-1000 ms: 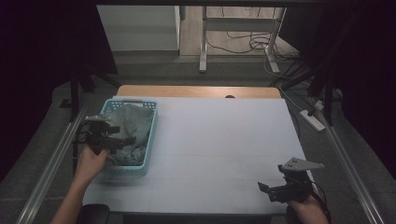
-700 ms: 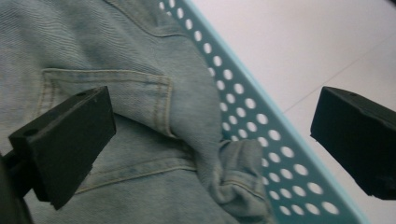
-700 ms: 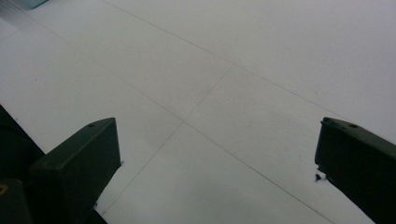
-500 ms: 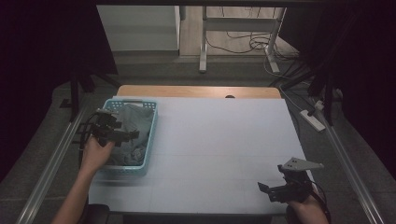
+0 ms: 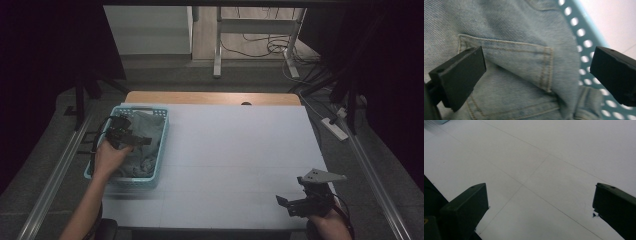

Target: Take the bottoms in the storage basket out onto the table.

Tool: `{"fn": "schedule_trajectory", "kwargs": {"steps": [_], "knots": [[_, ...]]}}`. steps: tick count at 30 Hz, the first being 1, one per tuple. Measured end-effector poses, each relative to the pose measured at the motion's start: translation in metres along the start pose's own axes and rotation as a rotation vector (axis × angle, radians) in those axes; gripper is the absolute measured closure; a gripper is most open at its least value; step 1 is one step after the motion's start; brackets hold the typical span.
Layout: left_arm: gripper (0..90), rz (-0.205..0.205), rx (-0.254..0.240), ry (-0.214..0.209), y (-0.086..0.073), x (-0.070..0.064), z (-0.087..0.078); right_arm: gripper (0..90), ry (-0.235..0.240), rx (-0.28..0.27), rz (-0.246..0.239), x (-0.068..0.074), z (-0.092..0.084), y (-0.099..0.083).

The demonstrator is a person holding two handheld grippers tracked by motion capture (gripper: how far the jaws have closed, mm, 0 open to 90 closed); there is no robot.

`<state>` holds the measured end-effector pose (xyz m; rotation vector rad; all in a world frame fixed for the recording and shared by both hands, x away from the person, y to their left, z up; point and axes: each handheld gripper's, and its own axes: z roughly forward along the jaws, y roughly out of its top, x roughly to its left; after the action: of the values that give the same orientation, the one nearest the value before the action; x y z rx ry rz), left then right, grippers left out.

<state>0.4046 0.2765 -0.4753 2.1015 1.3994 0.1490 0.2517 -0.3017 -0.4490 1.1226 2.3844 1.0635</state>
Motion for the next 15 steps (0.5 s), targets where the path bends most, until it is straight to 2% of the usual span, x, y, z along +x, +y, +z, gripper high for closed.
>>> {"fn": "schedule_trajectory", "kwargs": {"steps": [3, 7, 11, 15], "knots": [[0.0, -0.026, 0.022, 0.014, 0.001, 0.005, 0.008, 0.6, 0.000, 0.002, -0.002, 0.000, 0.000, 0.000], [0.0, -0.022, 0.072, 0.075, -0.001, 0.011, 0.017, 0.6, 0.002, -0.001, -0.002, 0.000, 0.000, 0.000], [0.0, -0.055, 0.115, 0.073, -0.006, 0.019, 0.026, 0.6, 0.004, -0.001, -0.007, 0.000, 0.000, 0.000], [0.0, -0.027, 0.166, 0.121, -0.005, 0.014, 0.034, 0.6, 0.001, 0.003, -0.012, 0.001, 0.000, 0.000]]}}
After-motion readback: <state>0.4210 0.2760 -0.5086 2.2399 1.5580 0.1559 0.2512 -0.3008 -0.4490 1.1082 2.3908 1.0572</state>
